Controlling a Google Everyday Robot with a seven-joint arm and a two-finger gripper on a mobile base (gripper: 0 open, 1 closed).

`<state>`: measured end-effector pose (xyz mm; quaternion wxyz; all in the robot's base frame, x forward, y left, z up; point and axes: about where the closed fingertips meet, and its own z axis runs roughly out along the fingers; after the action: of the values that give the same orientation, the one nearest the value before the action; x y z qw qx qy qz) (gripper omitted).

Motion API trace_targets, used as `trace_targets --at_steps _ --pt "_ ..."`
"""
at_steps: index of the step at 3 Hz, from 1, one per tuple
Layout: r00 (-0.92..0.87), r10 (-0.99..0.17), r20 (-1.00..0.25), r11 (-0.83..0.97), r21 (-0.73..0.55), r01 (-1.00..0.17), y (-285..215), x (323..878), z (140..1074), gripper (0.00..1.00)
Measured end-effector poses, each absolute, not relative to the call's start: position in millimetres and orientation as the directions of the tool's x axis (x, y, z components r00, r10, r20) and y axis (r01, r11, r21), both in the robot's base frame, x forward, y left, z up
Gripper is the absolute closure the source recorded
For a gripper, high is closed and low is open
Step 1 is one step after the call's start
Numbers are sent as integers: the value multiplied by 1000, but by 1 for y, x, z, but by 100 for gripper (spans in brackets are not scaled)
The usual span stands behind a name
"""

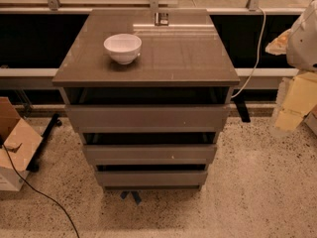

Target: Open bottom drawer

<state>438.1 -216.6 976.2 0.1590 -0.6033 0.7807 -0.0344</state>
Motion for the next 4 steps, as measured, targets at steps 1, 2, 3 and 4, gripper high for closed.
trace_targets --at_steps 1,2,3,4 --pt "-221 -953 -207 270 -246 -931 -217 438 976 0" --pt "-209 -956 -207 261 -269 -927 -215 440 971 0" --pt "-200 -951 -238 265 -285 -921 -214 444 957 0" --pt "-181 -943 -280 263 -289 -920 -214 451 936 0"
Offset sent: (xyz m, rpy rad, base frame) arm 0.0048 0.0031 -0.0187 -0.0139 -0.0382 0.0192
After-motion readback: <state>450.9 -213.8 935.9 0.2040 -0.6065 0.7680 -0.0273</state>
